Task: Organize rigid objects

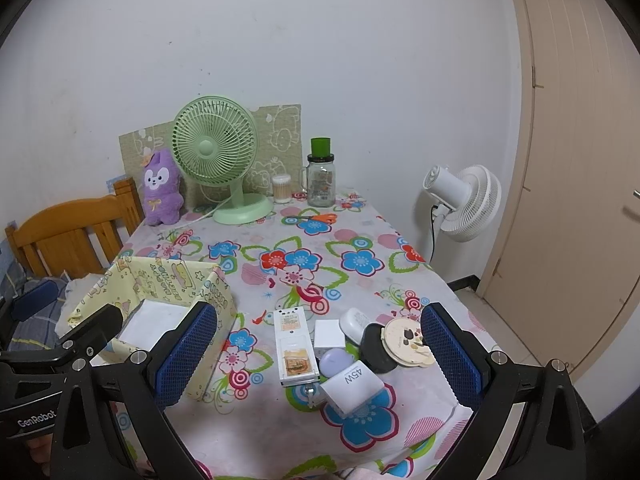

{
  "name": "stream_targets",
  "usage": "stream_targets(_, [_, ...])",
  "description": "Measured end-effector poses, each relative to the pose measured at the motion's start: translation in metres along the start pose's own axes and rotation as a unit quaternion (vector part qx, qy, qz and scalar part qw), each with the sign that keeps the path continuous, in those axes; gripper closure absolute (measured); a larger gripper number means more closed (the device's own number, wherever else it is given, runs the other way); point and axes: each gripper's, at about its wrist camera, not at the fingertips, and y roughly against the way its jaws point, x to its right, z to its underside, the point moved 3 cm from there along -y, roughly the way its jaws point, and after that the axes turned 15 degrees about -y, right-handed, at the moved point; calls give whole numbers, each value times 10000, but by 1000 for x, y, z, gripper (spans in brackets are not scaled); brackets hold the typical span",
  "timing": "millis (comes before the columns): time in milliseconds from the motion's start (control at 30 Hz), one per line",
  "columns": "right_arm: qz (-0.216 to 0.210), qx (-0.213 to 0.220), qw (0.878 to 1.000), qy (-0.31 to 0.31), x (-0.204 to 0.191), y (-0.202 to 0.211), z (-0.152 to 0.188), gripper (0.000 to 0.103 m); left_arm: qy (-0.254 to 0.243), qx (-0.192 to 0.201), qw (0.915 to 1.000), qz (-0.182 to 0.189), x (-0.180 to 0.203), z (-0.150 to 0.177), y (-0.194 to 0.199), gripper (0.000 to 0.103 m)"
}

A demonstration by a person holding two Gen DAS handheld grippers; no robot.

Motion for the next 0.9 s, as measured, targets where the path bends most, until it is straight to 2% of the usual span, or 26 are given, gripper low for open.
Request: stream_targets(900, [-30,21,10000,43,1,3,-2,0,-31,124,9999,-105,6,4,-1,0])
